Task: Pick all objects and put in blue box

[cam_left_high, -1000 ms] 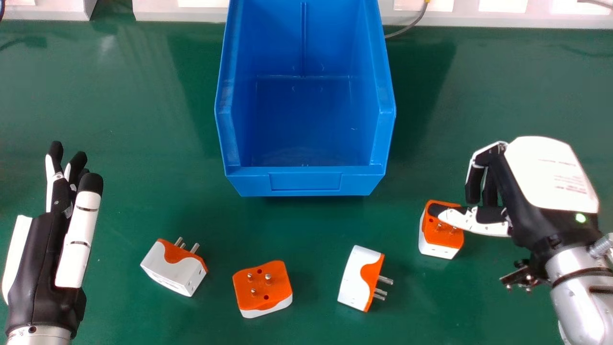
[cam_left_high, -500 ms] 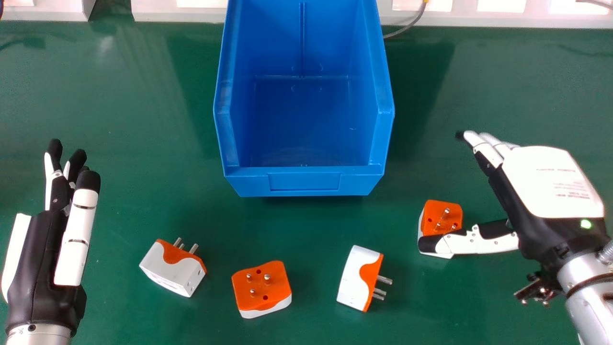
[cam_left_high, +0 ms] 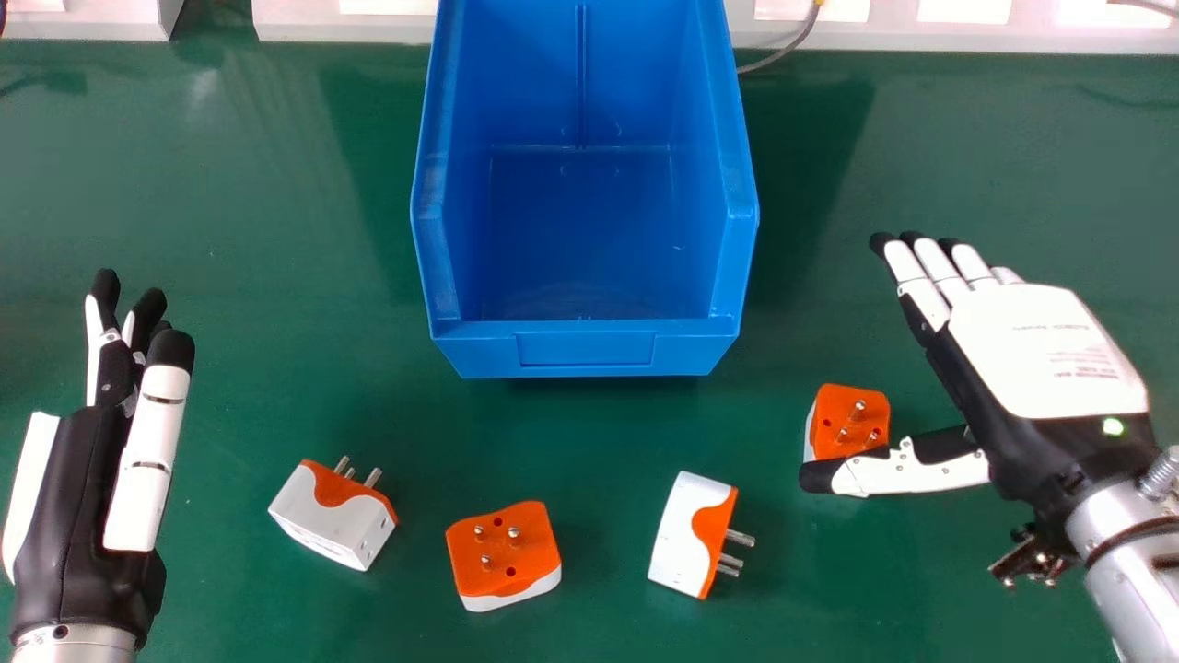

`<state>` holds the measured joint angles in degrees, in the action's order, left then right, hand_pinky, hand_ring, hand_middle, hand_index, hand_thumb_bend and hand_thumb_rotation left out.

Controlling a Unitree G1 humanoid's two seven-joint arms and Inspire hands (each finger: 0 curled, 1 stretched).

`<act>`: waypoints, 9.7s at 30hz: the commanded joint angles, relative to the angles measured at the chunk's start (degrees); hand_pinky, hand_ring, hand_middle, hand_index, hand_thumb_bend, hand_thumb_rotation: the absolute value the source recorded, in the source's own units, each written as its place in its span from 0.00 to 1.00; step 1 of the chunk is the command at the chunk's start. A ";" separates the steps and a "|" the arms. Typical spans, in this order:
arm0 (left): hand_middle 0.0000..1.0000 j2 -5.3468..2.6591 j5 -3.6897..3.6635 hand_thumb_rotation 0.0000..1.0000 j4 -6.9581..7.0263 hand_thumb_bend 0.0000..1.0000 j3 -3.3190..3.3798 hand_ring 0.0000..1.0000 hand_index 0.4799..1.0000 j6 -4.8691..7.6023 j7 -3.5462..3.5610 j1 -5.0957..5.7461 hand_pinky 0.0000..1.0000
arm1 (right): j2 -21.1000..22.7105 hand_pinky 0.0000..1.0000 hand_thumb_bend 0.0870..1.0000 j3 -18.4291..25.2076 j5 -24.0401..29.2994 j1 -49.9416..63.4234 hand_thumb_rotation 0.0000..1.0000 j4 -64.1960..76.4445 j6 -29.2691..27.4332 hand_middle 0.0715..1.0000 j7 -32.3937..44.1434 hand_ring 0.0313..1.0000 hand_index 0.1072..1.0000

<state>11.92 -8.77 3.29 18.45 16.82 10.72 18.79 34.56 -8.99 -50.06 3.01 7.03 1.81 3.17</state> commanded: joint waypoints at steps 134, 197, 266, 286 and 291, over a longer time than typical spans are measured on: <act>1.00 -0.25 -1.75 0.89 4.08 0.44 0.25 1.00 1.00 -2.15 0.52 -0.27 1.00 | -30.84 0.27 0.44 -16.92 0.05 -58.43 0.14 -50.41 7.82 0.41 -8.68 0.37 0.42; 1.00 -1.33 -1.74 0.85 3.44 0.43 0.80 1.00 1.00 -1.54 0.62 1.72 1.00 | -6.26 0.75 0.62 -8.81 -0.51 21.90 0.59 20.62 -13.09 0.90 -11.52 0.87 0.85; 1.00 -1.13 -3.67 0.81 6.10 0.38 1.43 1.00 1.00 -5.68 0.10 -0.35 1.00 | -13.64 0.33 0.46 -19.10 -6.28 -2.86 0.16 -20.08 -1.31 0.41 -13.54 0.37 0.44; 1.00 -0.89 -3.14 0.83 6.71 0.37 1.31 1.00 1.00 -6.50 0.23 -0.49 1.00 | -11.46 0.10 0.44 -17.87 -1.55 1.80 0.15 -4.53 1.95 0.15 -5.21 0.12 0.41; 1.00 -1.03 -3.86 0.84 6.45 0.35 1.29 1.00 1.00 -7.17 0.35 -1.01 1.00 | -10.40 0.06 0.44 -15.57 -1.04 6.18 0.15 10.14 1.68 0.09 -1.20 0.07 0.41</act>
<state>10.49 -12.32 8.39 19.47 9.35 11.14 18.14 24.09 -26.15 -51.24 9.36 11.55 3.89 1.51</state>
